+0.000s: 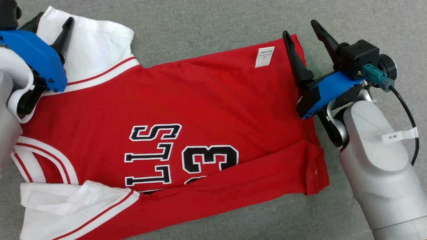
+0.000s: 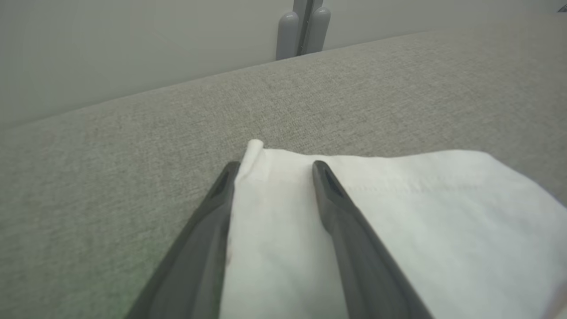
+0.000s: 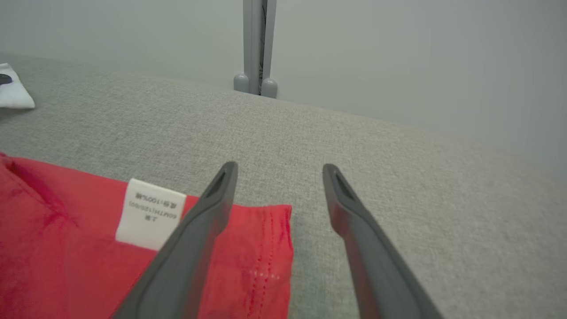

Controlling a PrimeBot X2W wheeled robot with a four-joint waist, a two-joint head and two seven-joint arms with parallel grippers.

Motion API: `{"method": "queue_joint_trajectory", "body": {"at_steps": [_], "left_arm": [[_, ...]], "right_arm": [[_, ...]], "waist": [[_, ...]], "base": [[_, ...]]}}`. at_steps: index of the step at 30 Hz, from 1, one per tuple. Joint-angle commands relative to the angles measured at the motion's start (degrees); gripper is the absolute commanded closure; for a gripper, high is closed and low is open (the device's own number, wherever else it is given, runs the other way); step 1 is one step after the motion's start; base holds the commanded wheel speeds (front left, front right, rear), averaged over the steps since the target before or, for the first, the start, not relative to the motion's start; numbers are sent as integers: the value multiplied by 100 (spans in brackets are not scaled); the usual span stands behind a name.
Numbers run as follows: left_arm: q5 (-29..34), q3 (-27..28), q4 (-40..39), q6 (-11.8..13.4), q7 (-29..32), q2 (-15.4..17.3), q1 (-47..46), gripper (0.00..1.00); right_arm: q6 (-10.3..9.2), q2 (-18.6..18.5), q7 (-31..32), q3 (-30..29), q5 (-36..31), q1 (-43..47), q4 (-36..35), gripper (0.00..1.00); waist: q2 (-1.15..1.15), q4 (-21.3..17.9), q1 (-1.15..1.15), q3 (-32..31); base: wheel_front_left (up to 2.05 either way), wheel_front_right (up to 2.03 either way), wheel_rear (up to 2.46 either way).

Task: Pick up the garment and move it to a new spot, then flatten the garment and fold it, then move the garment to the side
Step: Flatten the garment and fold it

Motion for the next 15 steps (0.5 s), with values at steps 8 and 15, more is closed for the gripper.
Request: {"method": "queue_joint_trajectory", "body": {"at_steps": [8,15], "left_arm": [[-192,-358,172,8,-282,-75,-85,100],[-358,-618,131,8,-564,-147,-186,100]], "right_arm": [[1,-195,308,276,345,22,102,0],[1,-415,811,554,722,118,250,0]], "waist": [[0,63,0,-137],[0,207,0,-193]], "base": [[0,0,0],[0,0,0]]}}
